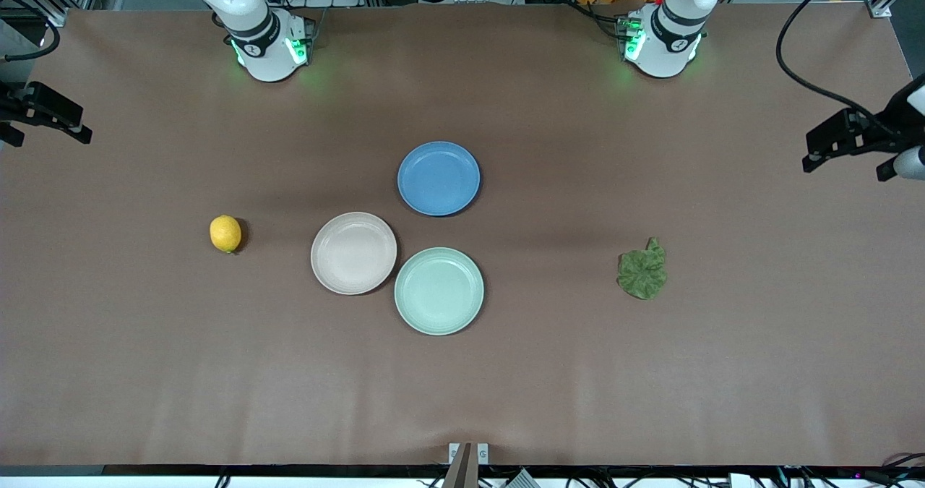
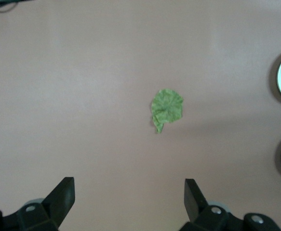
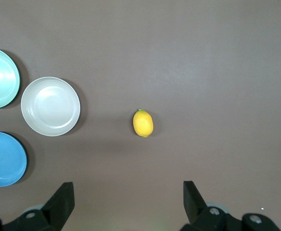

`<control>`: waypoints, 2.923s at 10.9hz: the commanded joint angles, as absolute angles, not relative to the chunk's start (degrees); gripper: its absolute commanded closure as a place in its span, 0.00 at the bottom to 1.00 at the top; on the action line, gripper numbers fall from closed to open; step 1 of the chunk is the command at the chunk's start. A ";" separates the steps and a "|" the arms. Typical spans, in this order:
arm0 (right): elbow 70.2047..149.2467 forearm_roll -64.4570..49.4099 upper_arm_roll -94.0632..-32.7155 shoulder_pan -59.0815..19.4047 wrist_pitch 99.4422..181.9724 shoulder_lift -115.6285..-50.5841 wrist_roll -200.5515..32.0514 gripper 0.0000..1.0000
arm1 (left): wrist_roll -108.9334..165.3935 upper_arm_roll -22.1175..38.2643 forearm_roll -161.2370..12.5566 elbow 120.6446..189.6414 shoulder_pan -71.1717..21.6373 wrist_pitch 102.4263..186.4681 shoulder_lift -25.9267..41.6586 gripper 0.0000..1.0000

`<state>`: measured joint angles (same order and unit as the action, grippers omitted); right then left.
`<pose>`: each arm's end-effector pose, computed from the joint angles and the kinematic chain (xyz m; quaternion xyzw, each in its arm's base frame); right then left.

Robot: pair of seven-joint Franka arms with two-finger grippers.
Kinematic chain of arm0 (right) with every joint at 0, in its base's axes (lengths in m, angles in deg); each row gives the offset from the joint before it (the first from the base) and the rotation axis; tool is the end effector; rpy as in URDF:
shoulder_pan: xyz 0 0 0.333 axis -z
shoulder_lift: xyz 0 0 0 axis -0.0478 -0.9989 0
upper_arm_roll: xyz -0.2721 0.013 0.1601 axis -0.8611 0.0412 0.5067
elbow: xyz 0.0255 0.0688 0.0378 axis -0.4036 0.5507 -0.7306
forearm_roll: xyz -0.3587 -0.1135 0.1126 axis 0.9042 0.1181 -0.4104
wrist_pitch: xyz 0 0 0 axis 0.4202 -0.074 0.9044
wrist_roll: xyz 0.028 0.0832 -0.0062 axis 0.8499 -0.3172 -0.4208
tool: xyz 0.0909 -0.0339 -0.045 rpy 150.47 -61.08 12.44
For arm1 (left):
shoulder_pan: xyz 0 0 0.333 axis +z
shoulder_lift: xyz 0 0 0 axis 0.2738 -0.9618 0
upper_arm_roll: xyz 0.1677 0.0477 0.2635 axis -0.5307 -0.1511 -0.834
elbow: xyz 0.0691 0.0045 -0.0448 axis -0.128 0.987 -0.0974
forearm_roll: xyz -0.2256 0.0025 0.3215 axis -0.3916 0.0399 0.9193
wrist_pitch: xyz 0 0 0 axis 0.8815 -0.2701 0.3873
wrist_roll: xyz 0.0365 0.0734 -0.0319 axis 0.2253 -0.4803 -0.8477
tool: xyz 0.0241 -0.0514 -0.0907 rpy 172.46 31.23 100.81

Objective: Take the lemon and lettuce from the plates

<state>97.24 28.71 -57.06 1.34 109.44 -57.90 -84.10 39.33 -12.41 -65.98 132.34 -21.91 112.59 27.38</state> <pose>0.5342 -0.0283 0.6616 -0.9999 -0.0153 0.0042 0.0061 0.5769 -0.0408 0.6646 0.9971 -0.0741 0.0193 0.0033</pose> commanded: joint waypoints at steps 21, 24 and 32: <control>98.15 30.29 -56.89 1.65 111.83 -57.80 -83.26 0.00 | 34.08 -9.20 -63.06 136.55 -21.69 112.36 28.48 0.00; 98.24 30.29 -56.89 1.65 111.66 -57.80 -83.26 0.00 | 30.64 -9.11 -62.89 136.64 -21.61 112.36 28.39 0.00; 98.77 30.29 -56.89 1.65 111.48 -57.80 -83.26 0.00 | 30.46 -9.37 -62.98 136.73 -21.61 112.27 28.30 0.00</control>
